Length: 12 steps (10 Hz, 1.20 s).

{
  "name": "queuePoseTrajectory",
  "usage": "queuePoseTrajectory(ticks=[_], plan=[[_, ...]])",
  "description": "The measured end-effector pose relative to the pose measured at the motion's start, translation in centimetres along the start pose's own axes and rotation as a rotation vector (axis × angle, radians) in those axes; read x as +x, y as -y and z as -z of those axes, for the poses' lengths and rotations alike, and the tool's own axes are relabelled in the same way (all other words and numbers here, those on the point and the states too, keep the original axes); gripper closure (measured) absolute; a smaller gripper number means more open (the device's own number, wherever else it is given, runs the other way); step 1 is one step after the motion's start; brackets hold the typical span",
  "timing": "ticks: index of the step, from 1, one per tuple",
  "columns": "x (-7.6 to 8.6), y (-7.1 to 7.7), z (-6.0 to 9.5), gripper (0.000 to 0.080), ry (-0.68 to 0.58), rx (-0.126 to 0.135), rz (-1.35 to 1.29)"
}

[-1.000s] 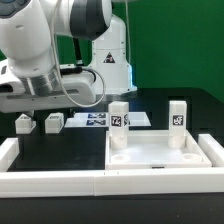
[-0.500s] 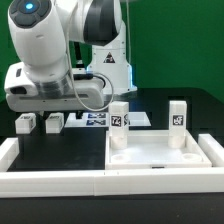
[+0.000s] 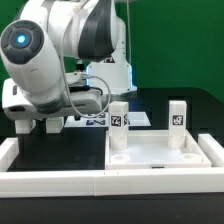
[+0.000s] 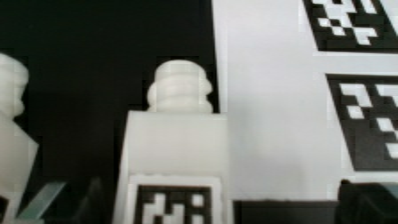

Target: Assemble square table

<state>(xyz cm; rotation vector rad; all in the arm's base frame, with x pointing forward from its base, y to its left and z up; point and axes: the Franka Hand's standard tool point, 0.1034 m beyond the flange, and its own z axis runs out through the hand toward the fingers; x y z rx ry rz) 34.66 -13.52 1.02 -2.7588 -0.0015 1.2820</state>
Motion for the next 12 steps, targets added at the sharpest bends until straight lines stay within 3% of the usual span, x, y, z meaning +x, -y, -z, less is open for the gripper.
queuePoseTrajectory(ticks=[1,5,7,12], plan=[[-0.3,0.0,-0.3,0.0151,0.059,0.011,0.005],[0.3,0.2,-0.2,0.0173,0.03,-0.002,0.05],[0.6,0.6,-0.1,0.0519,0.029,-0.014,0.059],[0.8,1.6,0.0,0.0515,0.032,-0.034,0.078]])
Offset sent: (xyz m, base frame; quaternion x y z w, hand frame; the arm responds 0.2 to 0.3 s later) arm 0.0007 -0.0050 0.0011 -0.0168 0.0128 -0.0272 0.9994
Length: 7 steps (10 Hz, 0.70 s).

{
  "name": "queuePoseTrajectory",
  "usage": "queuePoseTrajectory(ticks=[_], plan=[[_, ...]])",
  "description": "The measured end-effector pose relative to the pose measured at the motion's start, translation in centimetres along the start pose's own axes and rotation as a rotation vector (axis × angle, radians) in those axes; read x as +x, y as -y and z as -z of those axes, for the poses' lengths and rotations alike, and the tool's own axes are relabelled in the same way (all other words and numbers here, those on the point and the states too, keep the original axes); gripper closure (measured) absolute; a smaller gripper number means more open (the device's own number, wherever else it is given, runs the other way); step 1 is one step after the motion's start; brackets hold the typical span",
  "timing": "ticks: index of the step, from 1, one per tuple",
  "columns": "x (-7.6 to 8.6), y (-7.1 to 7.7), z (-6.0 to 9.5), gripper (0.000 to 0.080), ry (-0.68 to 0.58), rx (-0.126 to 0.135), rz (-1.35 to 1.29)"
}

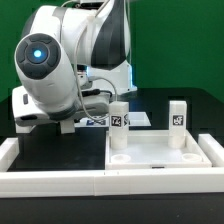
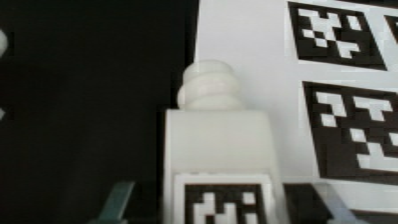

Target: Assemble square table

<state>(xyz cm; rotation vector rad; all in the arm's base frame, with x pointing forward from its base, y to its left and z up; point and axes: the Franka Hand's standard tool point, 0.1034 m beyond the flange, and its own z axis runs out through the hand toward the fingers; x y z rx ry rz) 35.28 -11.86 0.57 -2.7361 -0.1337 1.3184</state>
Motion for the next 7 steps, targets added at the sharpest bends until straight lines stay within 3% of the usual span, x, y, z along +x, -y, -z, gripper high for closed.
queuePoseTrajectory(ticks=[3,5,7], plan=[[-0.8,1.4,1.3,0.0515,0.009,0.015,0.003],[-2.6,2.6,3.9,0.0514,0.016,0.022,0.011],[-3.5,2.7,6.1,0.0514,-0.027,0.035,0.044]])
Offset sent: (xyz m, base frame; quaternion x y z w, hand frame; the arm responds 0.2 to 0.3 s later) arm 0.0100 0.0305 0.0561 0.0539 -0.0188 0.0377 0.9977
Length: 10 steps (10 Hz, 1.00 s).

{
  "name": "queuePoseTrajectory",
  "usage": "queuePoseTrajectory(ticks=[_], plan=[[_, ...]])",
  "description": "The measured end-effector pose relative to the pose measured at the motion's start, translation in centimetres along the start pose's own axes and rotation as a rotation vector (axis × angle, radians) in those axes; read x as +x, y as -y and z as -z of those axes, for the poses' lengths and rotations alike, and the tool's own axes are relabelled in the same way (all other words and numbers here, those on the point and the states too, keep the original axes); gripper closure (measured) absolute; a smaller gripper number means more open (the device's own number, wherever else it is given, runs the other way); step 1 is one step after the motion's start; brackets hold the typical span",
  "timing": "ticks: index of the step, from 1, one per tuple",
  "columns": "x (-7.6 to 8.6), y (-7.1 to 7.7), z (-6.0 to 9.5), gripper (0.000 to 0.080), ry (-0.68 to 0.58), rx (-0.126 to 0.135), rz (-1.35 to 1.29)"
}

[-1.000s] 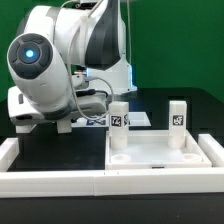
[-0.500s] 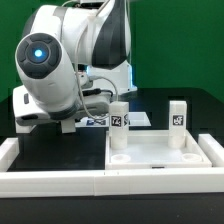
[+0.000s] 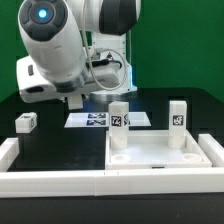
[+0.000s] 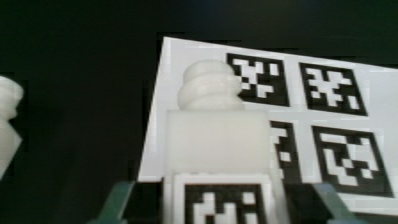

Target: Assemble square table

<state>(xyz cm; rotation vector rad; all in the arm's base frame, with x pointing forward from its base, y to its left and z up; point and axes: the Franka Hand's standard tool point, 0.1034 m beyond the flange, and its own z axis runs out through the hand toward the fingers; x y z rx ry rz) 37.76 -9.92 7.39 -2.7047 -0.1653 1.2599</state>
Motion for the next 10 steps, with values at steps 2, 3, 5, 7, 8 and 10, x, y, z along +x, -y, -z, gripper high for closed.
queuePoseTrajectory(ticks=[2,3,5,7,8,10], plan=[[0.1,-0.1,0.0,0.0514,-0.015,-0.004,0.002],[1.1,-0.4,0.3,0.0514,-0.112,-0.019,0.007],[2.0,-0.5,-0.4,0.0514,-0.209,-0.014,0.015],[2.5,-0.7,2.5,0.0514,-0.326,-0.027,0.028],[2.4,-1.0,3.6,0.0514,-0.379,-0.042,0.03],[2.8,-1.4,4.2,0.0514,-0.495,-0.069,0.034]])
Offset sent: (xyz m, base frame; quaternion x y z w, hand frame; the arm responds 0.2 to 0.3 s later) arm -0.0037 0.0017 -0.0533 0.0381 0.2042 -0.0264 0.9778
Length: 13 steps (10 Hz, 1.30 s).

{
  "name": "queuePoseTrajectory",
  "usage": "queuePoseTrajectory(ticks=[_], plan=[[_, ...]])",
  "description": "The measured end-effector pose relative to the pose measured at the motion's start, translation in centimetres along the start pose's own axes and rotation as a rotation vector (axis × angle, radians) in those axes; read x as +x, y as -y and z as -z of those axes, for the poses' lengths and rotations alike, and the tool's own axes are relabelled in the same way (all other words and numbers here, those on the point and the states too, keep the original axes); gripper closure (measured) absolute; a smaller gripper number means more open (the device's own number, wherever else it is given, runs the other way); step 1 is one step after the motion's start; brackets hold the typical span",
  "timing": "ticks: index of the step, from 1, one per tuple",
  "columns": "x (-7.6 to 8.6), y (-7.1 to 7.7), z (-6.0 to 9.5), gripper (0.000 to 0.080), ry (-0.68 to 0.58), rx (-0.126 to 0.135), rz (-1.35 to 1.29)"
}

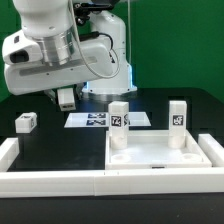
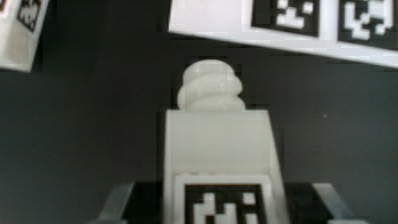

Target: Assemble square table

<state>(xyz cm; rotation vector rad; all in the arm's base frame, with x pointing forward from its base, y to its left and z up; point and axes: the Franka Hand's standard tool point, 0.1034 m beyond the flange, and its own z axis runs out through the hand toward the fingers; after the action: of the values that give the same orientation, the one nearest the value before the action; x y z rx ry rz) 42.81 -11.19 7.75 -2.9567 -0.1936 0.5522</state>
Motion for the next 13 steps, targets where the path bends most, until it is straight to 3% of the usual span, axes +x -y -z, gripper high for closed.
queuePoseTrajectory(ticks=[3,4,7,8,11,12,13], plan=[[0.5,-0.6,-1.1,0.0514,-0.218,-0.051,-0.014],[0.6,-0.6,-0.8,0.0514,-0.25,-0.055,-0.008],[2.5,-1.5,2.4,0.0512,-0.362,-0.09,0.016],[2.7,-1.9,3.2,0.0512,-0.415,-0.117,0.022],[1.7,-4.3,3.0,0.0512,-0.551,-0.223,0.03],[1.4,-4.9,2.9,0.0512,-0.569,-0.249,0.027],[1.6,-4.5,2.4,0.0512,-0.569,-0.242,0.012]])
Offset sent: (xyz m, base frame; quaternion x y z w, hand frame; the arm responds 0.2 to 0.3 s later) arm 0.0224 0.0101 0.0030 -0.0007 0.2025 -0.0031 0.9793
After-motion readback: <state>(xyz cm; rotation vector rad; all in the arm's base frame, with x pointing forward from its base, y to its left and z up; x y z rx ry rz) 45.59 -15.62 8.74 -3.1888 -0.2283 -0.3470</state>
